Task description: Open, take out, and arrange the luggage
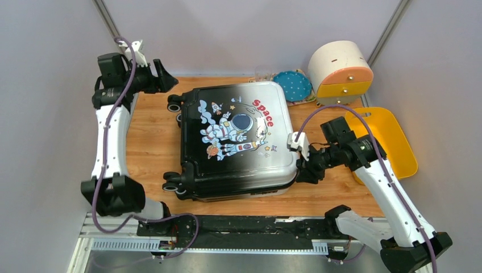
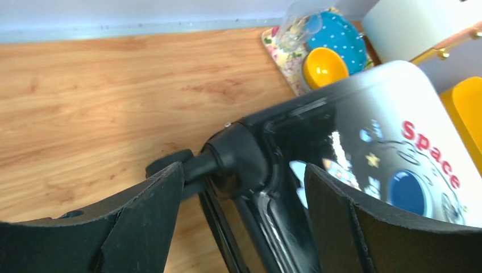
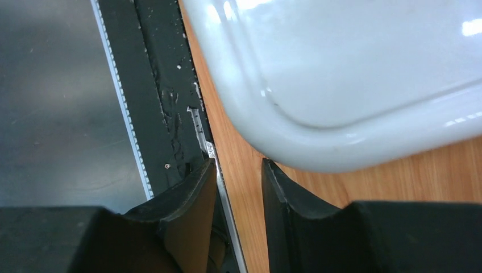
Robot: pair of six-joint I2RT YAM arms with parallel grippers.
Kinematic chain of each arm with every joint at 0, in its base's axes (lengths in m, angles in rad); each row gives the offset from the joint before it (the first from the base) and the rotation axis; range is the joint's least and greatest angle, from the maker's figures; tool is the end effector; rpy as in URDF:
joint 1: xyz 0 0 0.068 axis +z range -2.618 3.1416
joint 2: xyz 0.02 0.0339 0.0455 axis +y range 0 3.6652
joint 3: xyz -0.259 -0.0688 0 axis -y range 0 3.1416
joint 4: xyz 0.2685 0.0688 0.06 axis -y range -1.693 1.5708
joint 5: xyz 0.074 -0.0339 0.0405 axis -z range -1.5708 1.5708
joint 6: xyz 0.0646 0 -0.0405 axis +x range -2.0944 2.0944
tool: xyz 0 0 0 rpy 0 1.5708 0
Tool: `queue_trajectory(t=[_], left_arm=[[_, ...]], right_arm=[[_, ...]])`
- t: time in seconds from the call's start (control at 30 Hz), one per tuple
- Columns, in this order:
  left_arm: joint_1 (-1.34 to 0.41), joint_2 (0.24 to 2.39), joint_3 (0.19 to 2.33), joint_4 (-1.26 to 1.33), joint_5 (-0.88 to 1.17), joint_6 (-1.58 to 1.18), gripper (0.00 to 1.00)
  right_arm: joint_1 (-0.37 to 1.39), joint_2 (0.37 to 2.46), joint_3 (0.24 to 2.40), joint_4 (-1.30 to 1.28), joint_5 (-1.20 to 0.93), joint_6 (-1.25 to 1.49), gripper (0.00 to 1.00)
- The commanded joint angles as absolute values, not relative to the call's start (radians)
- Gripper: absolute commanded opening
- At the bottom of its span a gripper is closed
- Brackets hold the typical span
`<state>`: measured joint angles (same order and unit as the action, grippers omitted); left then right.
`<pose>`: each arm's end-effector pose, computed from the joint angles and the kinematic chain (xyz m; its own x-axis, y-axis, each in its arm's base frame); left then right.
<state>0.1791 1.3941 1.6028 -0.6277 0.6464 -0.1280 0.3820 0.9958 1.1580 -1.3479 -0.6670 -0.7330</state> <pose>0.3409 0.0222 0.4317 -0.4480 -0.1847 -0.8747 0.3448 0.8670 -0.3597 0.1533 0.1047 0.3178 -0.2988 -0.6866 -0.6628 -0.9533 0.2463 0.1747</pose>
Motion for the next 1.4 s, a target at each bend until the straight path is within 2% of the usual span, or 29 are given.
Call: queue_trajectory(t=[0.0, 0.23, 0.4, 0.57, 0.63, 0.77, 0.87, 0.9, 1.0, 1.23, 1.37], left_arm=[[0.183, 1.552, 1.608, -0.493, 0.641, -0.199, 0.85], [0.179, 1.675, 1.588, -0.371, 0.747, -0.215, 0.86], [0.176, 1.735, 1.559, -0.443, 0.836, -0.170, 0.85], [0.176, 1.695, 1.436, -0.503, 1.044, -0.088, 0.85], [0.176, 1.658, 1.393, -0.534, 1.092, -0.031, 0.84], [0.190, 1.597, 1.356, -0.759, 1.149, 0.165, 0.78], [0.245, 1.484, 1.228, -0.753, 1.186, 0.157, 0.70], [0.265, 1.415, 1.188, -0.738, 1.187, 0.144, 0.64], [0.336, 1.301, 1.092, -0.791, 1.187, 0.190, 0.58], [0.485, 1.077, 0.936, -0.991, 1.180, 0.271, 0.55], [0.532, 0.987, 0.885, -0.984, 1.102, 0.163, 0.58]], right_arm=[[0.474, 0.951, 1.141, -1.434, -0.583, -0.724, 0.40], [0.555, 0.997, 1.121, -1.359, -0.519, -0.654, 0.41], [0.583, 1.006, 1.082, -1.227, -0.443, -0.585, 0.41], [0.586, 0.997, 1.051, -1.121, -0.322, -0.534, 0.39], [0.584, 0.996, 1.043, -1.086, -0.259, -0.503, 0.38], [0.583, 1.000, 1.045, -1.031, -0.151, -0.446, 0.36], [0.583, 1.012, 1.042, -0.971, -0.103, -0.422, 0.35], [0.584, 1.025, 1.043, -0.956, -0.110, -0.417, 0.35], [0.584, 1.060, 1.054, -0.875, -0.100, -0.399, 0.33], [0.583, 1.343, 1.222, -0.631, -0.081, -0.318, 0.32], [0.584, 1.548, 1.415, -0.555, -0.118, -0.230, 0.30]])
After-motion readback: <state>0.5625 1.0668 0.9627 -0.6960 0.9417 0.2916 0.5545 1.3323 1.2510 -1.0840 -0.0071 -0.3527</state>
